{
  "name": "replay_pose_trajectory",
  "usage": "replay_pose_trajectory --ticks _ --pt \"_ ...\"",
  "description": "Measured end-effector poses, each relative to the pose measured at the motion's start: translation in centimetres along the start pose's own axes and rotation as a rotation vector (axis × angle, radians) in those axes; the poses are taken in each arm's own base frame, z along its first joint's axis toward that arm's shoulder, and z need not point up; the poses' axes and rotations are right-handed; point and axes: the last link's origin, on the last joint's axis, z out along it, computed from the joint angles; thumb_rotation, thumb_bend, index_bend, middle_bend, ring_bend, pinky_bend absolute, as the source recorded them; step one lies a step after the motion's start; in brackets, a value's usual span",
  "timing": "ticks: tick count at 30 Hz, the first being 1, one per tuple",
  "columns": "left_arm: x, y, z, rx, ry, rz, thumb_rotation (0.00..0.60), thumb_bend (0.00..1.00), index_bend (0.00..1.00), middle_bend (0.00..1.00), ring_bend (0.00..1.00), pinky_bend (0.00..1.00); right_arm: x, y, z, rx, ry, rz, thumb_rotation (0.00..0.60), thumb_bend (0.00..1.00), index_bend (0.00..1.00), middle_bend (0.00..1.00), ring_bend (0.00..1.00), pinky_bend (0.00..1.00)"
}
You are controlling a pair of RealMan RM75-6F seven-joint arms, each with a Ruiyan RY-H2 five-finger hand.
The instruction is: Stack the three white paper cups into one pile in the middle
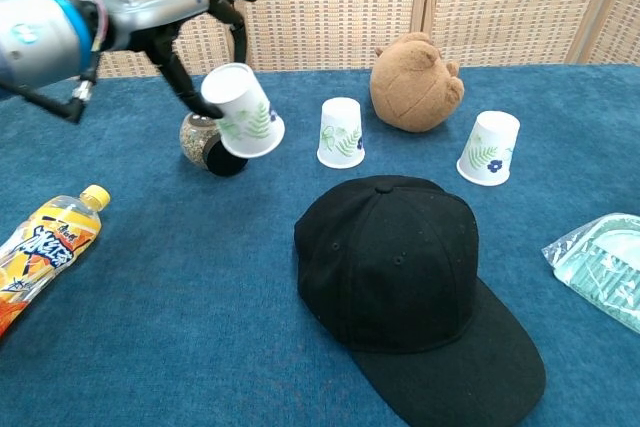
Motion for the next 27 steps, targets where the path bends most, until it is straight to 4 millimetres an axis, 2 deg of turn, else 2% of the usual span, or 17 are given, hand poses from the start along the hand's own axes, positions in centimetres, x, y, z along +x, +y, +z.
replay_pose_trajectory --ticks 8,13,17,27 --pt "-0.8 1.1 5.7 0.024 0.046 0.000 0.600 0.15 0.53 0.00 0.00 0.00 -0.7 1.3 1.1 -0.054 -0.027 0.005 0.600 0.09 0.08 0.00 0.00 0.00" --pt "-1.5 2.7 8.7 0.025 0.060 -0.027 0.600 0.15 0.53 0.00 0.00 0.00 -1.0 1.9 1.7 -0.082 -0.037 0.018 0.600 0.09 0.08 0.00 0.00 0.00" --pt "-1.8 4.2 10.4 0.015 0.065 -0.045 0.600 0.15 0.53 0.00 0.00 0.00 -1.1 2.2 2.0 -0.096 -0.041 0.038 0.600 0.09 0.08 0.00 0.00 0.00" --pt "-1.7 5.3 12.6 0.003 0.079 -0.018 0.600 0.15 0.52 0.00 0.00 0.00 -1.3 3.0 2.6 -0.114 -0.039 0.071 0.600 0.09 0.08 0.00 0.00 0.00"
